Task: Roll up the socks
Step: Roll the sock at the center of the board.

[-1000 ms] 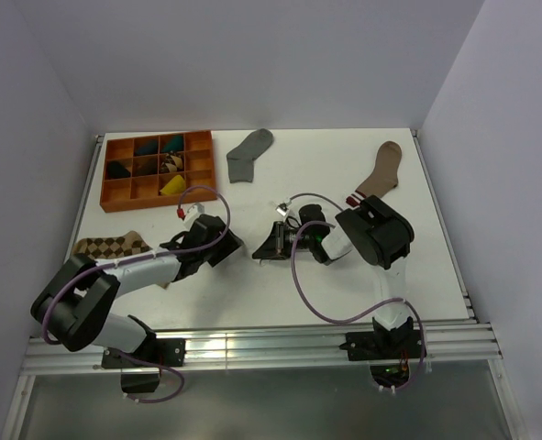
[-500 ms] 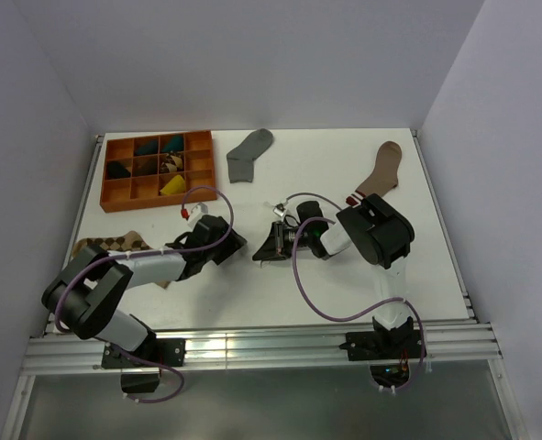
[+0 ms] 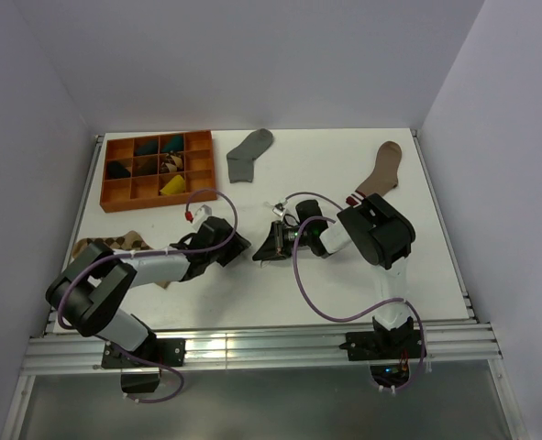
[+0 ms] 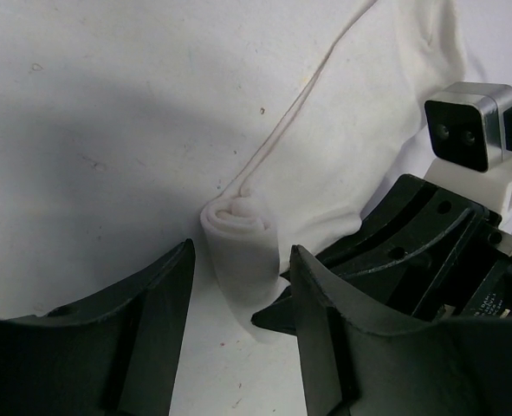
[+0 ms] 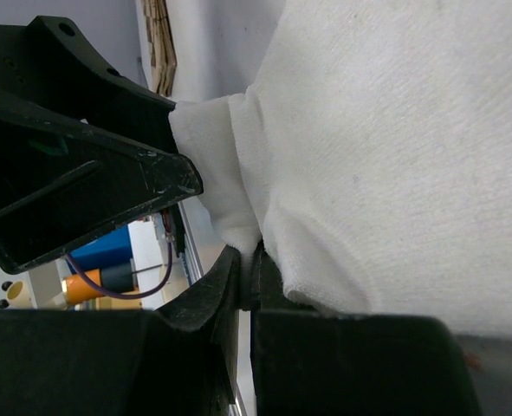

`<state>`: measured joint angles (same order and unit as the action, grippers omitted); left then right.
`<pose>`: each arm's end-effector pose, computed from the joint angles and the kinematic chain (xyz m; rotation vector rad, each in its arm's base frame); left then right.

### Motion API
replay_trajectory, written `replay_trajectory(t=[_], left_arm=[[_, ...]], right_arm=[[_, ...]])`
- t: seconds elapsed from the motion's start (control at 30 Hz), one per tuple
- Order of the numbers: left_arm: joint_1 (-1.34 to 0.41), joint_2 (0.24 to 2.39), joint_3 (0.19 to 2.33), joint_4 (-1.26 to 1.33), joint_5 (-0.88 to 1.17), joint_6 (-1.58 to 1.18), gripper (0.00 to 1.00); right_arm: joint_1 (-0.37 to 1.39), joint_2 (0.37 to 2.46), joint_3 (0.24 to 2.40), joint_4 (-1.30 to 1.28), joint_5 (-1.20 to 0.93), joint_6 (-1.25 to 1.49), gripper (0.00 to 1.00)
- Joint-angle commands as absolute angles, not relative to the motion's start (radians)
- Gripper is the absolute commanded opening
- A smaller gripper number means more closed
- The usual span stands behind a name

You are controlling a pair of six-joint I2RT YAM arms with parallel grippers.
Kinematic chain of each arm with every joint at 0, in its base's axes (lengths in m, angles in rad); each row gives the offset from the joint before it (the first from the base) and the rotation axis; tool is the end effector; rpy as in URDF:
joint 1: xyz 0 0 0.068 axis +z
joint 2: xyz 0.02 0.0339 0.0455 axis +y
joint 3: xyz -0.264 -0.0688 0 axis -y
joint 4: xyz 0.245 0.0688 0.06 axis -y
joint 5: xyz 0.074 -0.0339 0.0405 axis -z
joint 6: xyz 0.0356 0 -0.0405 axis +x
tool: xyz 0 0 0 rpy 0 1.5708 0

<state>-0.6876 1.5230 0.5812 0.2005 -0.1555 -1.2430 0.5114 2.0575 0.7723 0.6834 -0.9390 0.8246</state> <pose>0.2203 -0.1738 0.1407 -0.7487 2.3215 -0.7744 0.2898 0.1956 0.0749 -0.2547 2.4325 1.7116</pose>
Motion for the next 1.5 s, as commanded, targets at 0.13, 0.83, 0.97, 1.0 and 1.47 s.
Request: replay_trajectory(t=[0.13,0.83,0.97,1.0,1.47], left_arm=[[-0.706,1.563,0.594,0.064,-0.199,-1.273,0.51],[-0.706,1.646,0.696,0.003,-0.196,-1.197,0.00],[-0.706,1.658,0.744,-0.081,-0.192,-1.135,0.00],[-0.706,1.661,0.765,-0.095,-0.199,-1.112,0.00],[-0.686,1.670,0.873,-0.207,-0.155,-0.945,0.00]], right_arm=[[0.506,2.046,0.781,0.581,-0.838,0.778,0.01],[0.546,1.830,0.839,0.256,-0.638,0.464,0.30],[0.590,1.666,0.824,0.158,-0.474,0.310,0.39],[0.618,1.639,0.822,0.147,-0.430,0.284,0.44],[0.900,1.508,0.715,0.267,0.047,-0.060,0.53]])
